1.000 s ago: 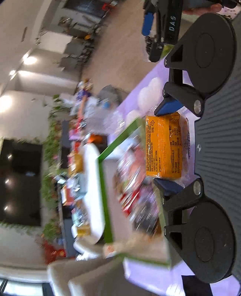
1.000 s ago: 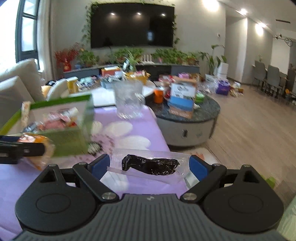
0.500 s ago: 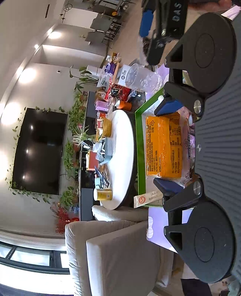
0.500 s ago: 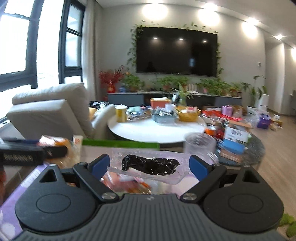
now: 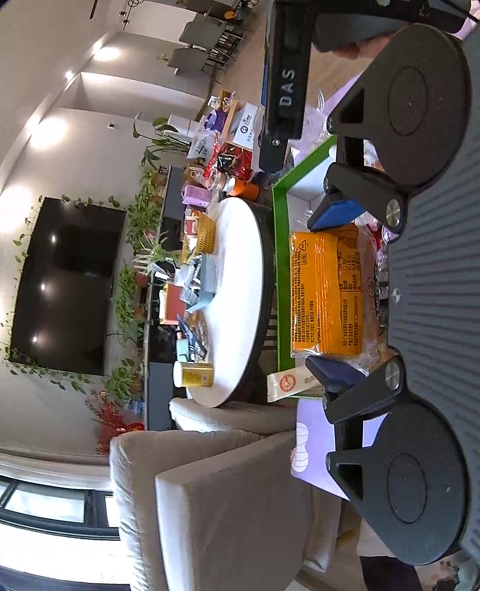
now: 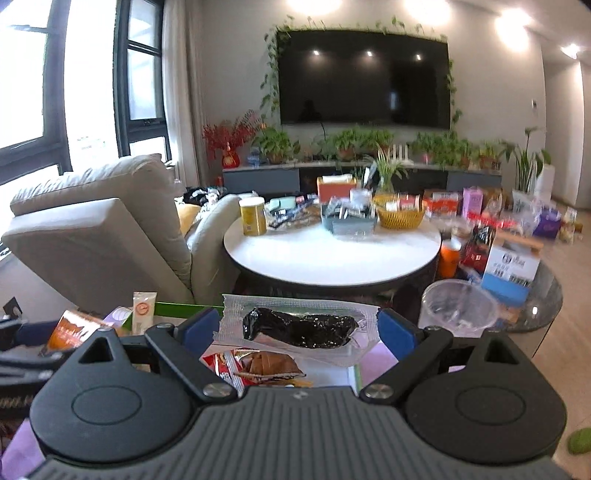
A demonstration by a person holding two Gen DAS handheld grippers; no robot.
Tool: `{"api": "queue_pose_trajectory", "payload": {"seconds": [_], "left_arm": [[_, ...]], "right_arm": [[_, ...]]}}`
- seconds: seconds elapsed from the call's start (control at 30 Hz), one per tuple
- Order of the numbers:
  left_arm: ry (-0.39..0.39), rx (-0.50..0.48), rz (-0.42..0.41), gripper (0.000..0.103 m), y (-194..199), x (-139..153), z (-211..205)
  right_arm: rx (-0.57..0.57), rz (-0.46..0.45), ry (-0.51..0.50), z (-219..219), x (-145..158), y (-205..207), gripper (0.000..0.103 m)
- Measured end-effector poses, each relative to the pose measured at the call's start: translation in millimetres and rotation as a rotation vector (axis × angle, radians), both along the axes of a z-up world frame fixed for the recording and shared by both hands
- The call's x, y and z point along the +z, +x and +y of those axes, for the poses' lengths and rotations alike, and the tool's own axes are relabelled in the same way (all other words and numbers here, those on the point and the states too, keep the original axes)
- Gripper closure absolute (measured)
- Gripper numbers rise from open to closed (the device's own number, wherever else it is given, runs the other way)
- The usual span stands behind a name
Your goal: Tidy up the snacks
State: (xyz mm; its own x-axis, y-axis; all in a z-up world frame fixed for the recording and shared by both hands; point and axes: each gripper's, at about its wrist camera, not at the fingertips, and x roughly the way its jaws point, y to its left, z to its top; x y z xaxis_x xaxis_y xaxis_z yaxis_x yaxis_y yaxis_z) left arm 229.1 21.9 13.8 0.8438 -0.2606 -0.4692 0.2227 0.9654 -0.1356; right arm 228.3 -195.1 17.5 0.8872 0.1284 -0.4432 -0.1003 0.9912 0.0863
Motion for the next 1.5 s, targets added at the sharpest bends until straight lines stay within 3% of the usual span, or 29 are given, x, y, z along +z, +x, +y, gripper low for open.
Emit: {"api": "queue_pose_trajectory", "payload": {"seconds": [0.23,0.67,1.0,1.27,1.5], "left_arm": [[-0.020,0.026,0.093,0.029,18,-19,3],[-0.022,0.045,0.078,0.029,4,-12,6],[0.038,0.047,0.047,0.028,-71,-6,-3],[0.051,0.029,0.015,0.028,-130,4,-8],[0.062,0.062,0.042,0.028,-158,1,-1]], "right_arm": [[-0.030,0.057,-0.027,13,-20,22,0.051],[-0.031,0.057,-0.008,17,-10,3,0.051],[-0.012,-0.006,0.047,4,11,-76,0.051],[0.011,-0.049,0.003,10,17,-139,0.051],[0.061,-0.034,-0.040,20,7,-170,0.051]]}}
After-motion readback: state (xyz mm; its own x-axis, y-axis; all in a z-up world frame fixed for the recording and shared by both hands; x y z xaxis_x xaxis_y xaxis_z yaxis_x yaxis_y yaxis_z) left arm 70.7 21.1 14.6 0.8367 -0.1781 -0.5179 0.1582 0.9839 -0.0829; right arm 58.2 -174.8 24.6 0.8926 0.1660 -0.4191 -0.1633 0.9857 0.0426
